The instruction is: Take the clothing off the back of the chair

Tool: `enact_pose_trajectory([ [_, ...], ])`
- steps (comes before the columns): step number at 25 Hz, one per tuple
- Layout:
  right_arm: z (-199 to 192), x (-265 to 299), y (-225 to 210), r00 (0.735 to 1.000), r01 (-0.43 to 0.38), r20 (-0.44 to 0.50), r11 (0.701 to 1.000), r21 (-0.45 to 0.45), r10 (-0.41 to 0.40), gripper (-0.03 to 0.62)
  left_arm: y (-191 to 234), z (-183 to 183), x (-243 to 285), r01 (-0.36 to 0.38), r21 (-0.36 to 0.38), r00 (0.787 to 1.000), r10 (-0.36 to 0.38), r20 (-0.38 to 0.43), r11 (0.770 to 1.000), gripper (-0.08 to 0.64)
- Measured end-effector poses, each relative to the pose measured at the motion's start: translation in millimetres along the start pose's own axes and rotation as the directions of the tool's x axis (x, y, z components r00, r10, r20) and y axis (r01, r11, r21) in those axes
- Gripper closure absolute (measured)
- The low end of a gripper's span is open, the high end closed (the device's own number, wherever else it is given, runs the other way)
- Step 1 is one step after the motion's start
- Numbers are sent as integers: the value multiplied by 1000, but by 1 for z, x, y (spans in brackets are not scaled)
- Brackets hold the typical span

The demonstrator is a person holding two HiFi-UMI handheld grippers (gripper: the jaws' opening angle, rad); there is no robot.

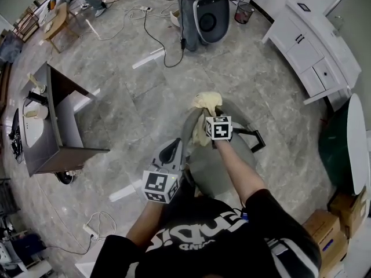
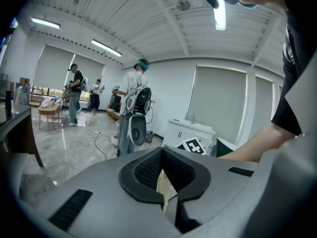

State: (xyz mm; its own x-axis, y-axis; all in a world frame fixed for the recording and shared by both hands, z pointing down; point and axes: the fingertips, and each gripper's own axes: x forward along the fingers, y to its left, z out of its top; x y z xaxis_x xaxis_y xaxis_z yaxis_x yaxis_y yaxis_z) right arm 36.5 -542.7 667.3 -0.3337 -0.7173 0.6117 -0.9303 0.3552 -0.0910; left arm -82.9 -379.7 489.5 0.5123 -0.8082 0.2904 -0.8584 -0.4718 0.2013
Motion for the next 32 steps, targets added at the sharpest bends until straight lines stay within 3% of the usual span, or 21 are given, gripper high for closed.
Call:
enact_pose_trajectory([
  [9,48,-45,-10,994,-11,108,1000,-4,12,456,-22,2,-3,20,6,1000,-20,18,1000,546],
  [20,170,-143,-15,947,-8,320,998,-62,28,454,-48,4,-24,25,-5,998,-25,54,1000,546],
  [32,170,-226,-2,918,-18,394,995,-101,57,454,-68,5,-53,17,-6,996,-16,91,1000,546],
])
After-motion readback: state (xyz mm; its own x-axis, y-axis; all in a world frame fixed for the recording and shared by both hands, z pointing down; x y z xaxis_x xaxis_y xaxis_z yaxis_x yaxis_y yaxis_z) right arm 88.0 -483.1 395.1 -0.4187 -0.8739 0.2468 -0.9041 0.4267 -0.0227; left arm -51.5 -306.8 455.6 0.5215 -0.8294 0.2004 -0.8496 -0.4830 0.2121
